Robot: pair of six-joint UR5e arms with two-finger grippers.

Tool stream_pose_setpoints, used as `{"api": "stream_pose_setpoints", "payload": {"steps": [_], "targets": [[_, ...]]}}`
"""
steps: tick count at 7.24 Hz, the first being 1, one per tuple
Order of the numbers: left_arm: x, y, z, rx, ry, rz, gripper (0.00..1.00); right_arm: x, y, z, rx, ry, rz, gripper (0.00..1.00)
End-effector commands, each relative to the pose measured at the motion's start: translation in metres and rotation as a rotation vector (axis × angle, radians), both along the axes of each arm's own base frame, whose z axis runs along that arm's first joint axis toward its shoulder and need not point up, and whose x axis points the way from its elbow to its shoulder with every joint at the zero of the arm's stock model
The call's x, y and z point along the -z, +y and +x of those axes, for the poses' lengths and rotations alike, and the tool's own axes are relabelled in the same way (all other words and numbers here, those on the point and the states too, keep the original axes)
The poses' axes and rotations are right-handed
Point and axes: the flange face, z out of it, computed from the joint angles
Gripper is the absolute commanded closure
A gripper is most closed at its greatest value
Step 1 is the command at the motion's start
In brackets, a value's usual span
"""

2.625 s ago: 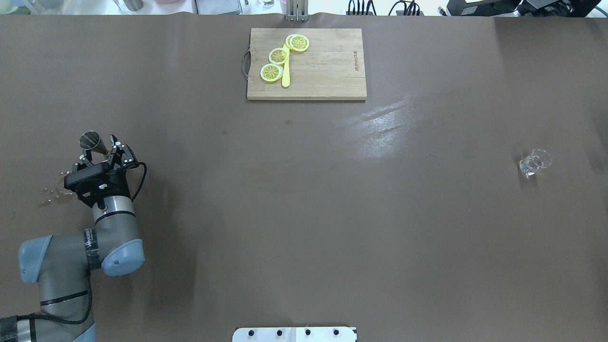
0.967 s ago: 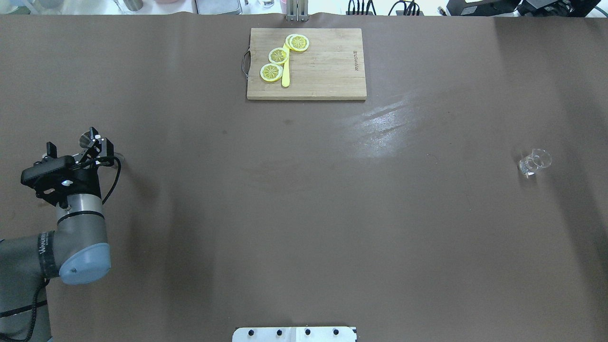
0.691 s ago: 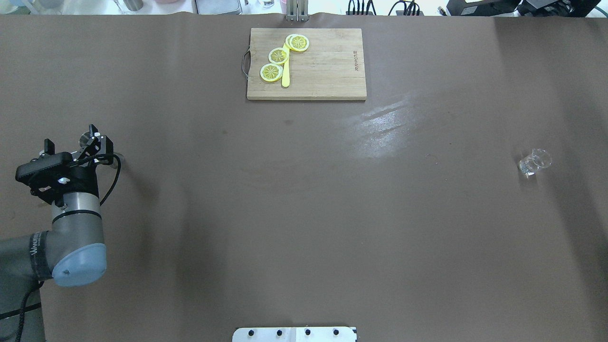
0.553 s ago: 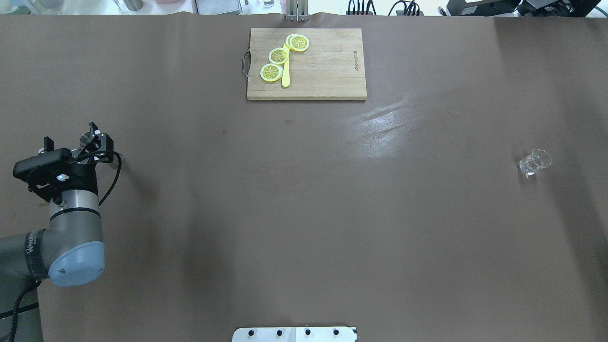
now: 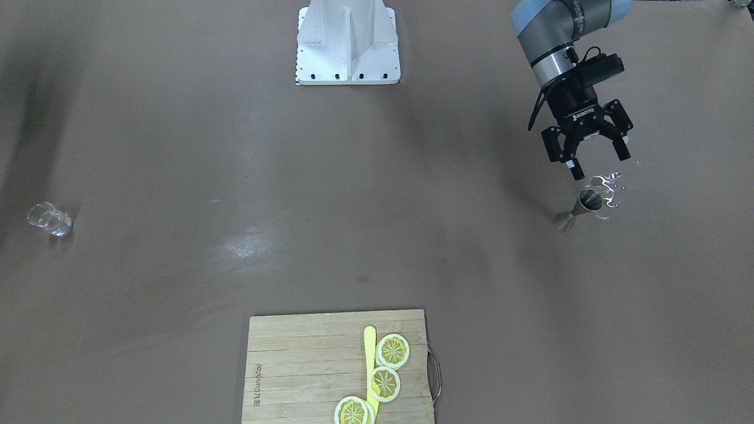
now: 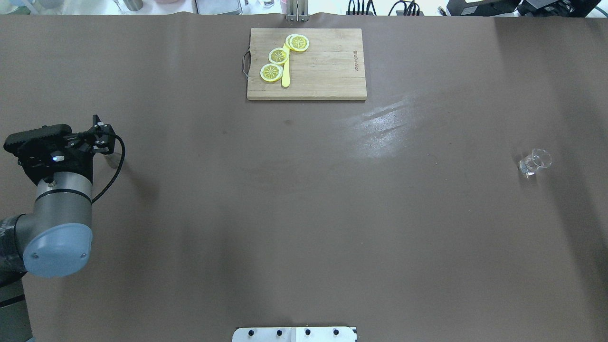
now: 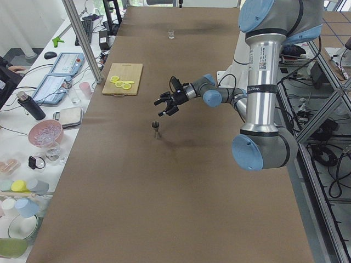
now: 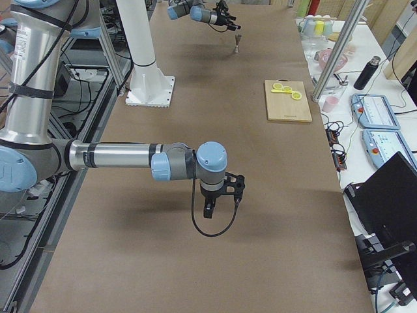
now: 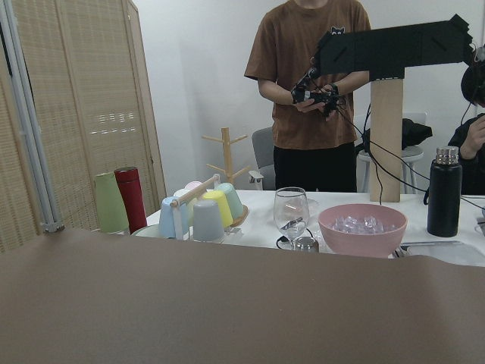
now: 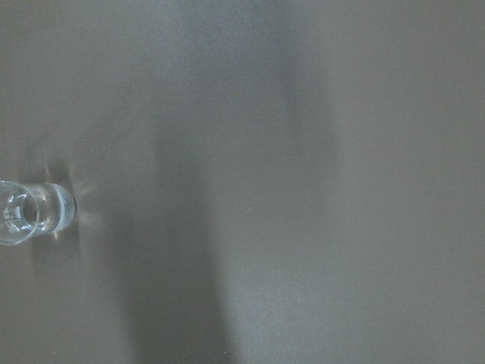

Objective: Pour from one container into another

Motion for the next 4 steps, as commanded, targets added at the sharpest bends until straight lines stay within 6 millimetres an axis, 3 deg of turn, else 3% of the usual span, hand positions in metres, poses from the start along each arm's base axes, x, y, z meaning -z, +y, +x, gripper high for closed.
{"api": "stream_pose_setpoints", "payload": {"steps": [1, 3, 4], "targets": [[0.032, -0.019, -0.003, -0.135, 0.016, -0.083, 0.03, 0.003, 0.003, -0.001, 0.005, 0.004, -0.038, 0.0], [0.066, -0.029, 0.02, -0.405, 0.05, -0.184, 0.03, 0.001, 0.003, -0.001, 0.004, 0.017, -0.048, 0.0], [0.086, -0.04, 0.02, -0.536, 0.04, -0.195, 0.03, 0.003, 0.0, -0.001, 0.005, 0.018, -0.039, 0.0]]}}
